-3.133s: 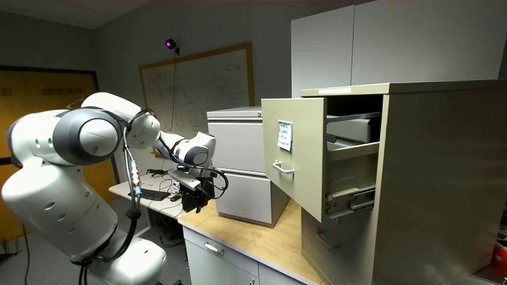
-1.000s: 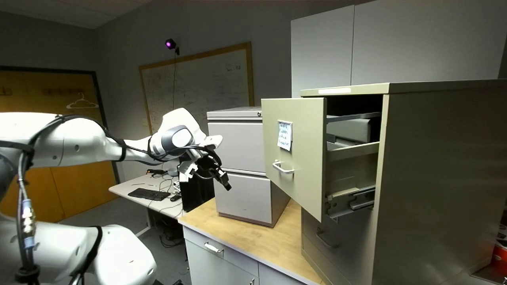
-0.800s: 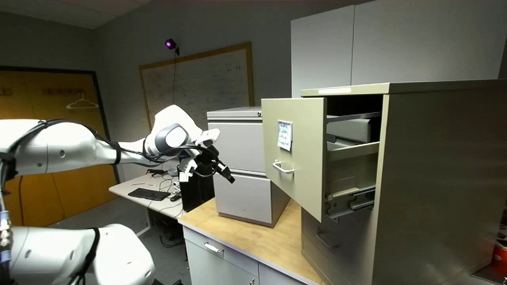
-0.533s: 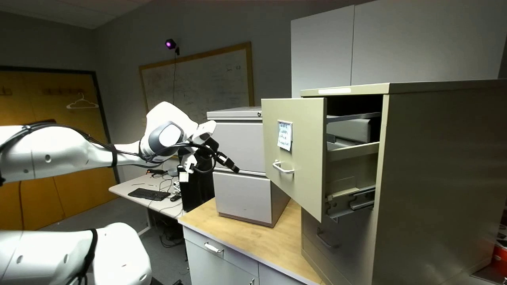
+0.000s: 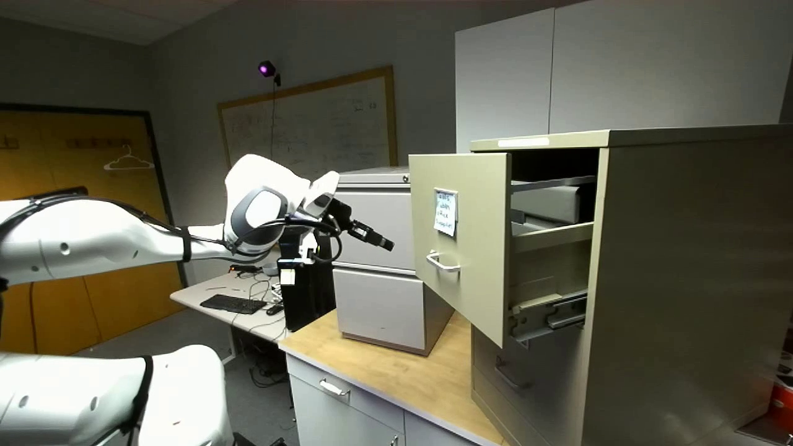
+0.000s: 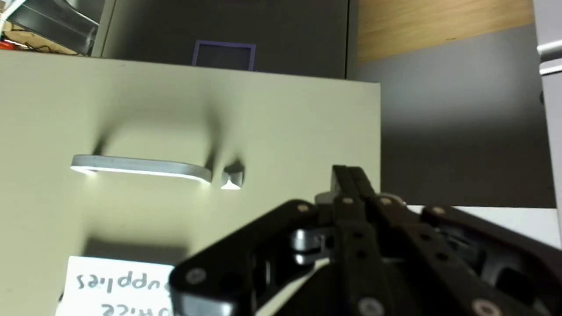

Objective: Close the top drawer of the beige file cabinet

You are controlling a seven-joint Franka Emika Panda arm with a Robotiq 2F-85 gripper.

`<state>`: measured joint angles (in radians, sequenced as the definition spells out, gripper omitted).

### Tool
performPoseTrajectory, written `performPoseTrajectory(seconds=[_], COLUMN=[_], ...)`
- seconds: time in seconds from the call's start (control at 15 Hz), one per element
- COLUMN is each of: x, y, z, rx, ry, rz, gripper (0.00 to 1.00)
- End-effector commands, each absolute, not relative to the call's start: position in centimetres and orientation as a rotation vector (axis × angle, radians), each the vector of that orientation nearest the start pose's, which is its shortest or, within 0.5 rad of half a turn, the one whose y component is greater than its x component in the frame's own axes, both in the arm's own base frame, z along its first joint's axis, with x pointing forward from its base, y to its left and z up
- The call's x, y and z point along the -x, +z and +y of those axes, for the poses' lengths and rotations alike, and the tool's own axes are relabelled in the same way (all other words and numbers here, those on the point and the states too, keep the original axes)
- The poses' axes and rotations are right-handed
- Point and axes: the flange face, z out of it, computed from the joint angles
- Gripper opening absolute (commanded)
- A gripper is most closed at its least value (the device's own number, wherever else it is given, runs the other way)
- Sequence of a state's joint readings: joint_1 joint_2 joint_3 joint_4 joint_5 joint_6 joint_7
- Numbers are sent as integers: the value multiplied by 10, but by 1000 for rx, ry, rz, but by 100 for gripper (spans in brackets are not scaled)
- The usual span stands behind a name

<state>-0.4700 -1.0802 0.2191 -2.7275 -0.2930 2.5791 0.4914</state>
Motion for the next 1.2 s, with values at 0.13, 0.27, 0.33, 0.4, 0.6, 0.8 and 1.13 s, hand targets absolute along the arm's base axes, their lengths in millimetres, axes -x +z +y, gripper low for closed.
performPoseTrajectory(seconds=[0.13, 0.27, 0.33, 0.4, 0.6, 0.8, 1.13], x=[-315, -328, -336, -344, -372, -395, -422], y=[619, 623, 625, 626, 628, 628, 621], z=[-62, -63, -63, -64, -71, -86, -108], rx=[2982, 2984, 2988, 2992, 3011, 3043, 3116], ry=[-1656, -1673, -1675, -1676, -1664, -1644, -1619], rz=[905, 889, 878, 869, 860, 896, 952], gripper=[0, 0, 0, 0, 0, 0, 0])
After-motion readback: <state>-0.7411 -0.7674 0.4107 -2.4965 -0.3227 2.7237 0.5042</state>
